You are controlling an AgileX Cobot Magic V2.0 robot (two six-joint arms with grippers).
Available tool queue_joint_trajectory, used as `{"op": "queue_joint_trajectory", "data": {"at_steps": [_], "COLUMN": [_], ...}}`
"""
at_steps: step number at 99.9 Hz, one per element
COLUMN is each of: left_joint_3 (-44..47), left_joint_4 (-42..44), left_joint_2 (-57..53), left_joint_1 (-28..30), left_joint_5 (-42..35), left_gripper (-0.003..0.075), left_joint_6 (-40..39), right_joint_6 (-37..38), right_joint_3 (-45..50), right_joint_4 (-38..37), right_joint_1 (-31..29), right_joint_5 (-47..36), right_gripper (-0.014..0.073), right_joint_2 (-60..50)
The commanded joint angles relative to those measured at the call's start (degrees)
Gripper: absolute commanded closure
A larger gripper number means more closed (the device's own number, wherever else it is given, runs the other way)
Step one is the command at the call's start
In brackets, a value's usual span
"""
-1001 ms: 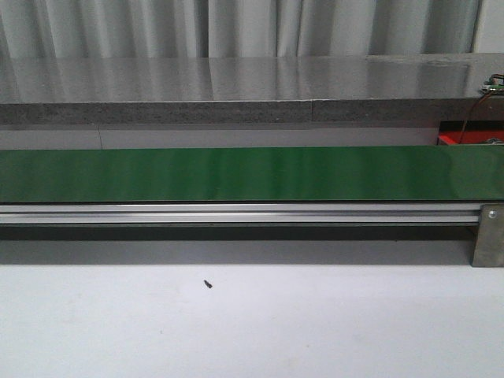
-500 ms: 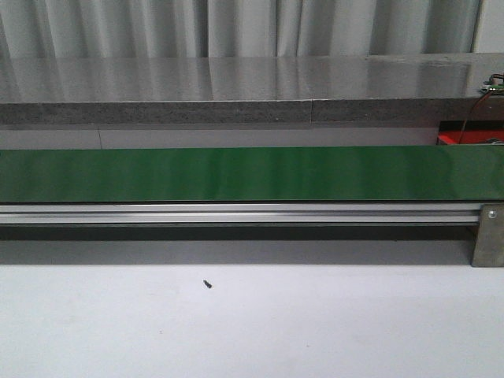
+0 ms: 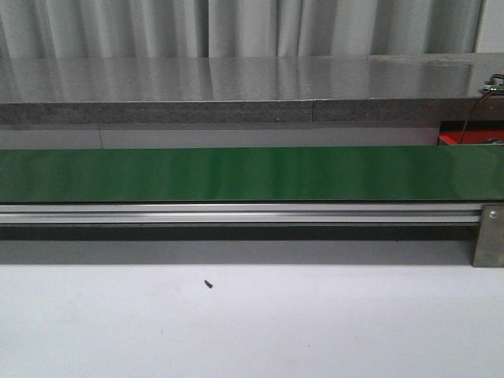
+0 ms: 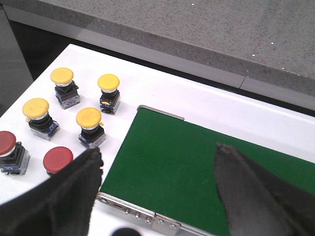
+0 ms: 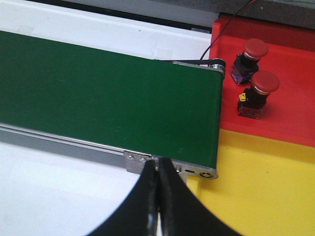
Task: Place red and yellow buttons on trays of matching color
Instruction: 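Reach the left gripper down to another red button on the table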
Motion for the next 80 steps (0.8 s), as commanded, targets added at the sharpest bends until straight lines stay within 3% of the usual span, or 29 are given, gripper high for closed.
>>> {"op": "queue_joint_trajectory", "data": {"at_steps": [1, 42, 80], "left_joint_3": [-5.46, -14.87, -14.87], "left_joint_4": [-0.40, 2.54, 7.03], "left_joint_2": [4.01, 23.14, 31.37], "left_joint_1": [1.57, 11.28, 12.94], "left_joint_5": [-1.14, 2.16, -1.18], "left_gripper": [0.0237, 0.0237, 0.0237], "left_joint_6": [-0.82, -0.82, -0.82], "right_joint_6": [-0.11, -0.11, -0.11], "right_joint_3": [-1.40, -1.40, -1.40], "right_joint_4": [1.05, 1.05, 1.05], "right_joint_1": [-0.50, -0.50, -0.50], "right_joint_5": [-3.08, -3.08, -3.08], "right_gripper": [0.0690, 0.0690, 0.0690], "right_joint_2": [-0.37, -0.37, -0.37]}}
